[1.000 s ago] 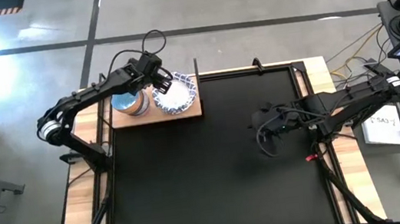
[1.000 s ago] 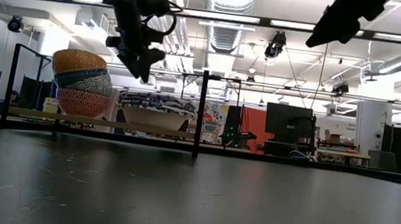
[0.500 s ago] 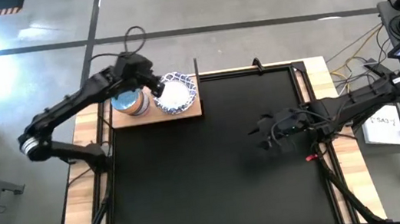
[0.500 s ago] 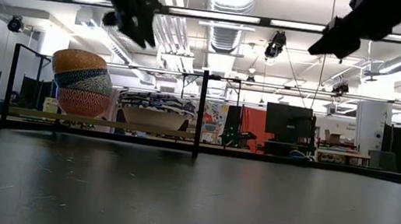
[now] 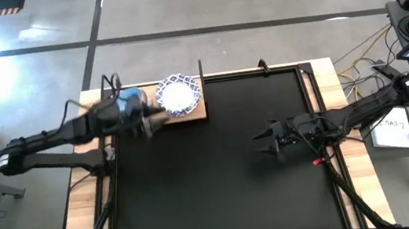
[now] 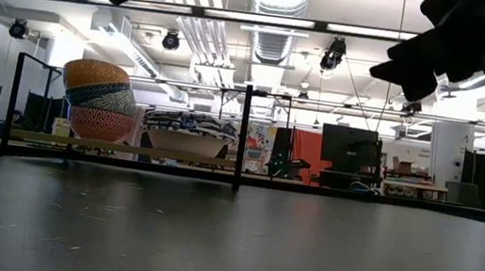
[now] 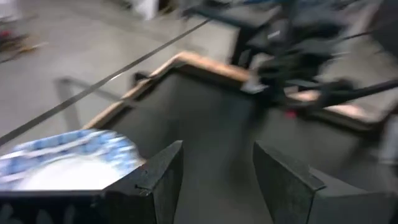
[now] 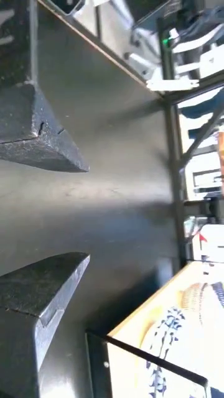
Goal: Place and stack bowls onto a shelf
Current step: Return to Home Position
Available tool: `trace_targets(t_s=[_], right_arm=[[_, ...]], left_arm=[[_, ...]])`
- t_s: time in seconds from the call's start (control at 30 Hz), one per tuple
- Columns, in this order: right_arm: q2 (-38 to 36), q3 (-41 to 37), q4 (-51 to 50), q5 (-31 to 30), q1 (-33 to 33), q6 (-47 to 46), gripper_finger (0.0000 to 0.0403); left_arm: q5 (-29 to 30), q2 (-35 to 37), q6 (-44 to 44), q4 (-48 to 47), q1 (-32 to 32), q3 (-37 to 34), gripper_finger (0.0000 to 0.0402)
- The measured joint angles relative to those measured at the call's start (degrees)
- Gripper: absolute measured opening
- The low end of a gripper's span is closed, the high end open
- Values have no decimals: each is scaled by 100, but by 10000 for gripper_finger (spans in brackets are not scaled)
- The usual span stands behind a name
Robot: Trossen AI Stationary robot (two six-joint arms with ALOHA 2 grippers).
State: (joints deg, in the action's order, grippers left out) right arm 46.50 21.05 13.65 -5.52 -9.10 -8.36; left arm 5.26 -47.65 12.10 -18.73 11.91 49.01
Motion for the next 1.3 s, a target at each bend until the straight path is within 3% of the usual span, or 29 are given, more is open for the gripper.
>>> trace_targets(t_s=[0.23, 0.47, 1.03, 1.3], right_arm=[[2, -716, 1159, -2, 0, -260, 210], [9, -1258, 1963, -44, 0, -533, 210], [13, -1553, 2088, -48, 0, -758, 210], [17, -1553, 1904, -65, 0, -540, 210]], left_arm=[[20, 423, 205, 2492, -1237, -1587, 176], [20, -30, 39, 4346, -1944, -2703, 176], [-79, -1486, -257, 5894, -2049, -3609, 176], [-88, -1758, -171, 5966, -2049, -3805, 176]])
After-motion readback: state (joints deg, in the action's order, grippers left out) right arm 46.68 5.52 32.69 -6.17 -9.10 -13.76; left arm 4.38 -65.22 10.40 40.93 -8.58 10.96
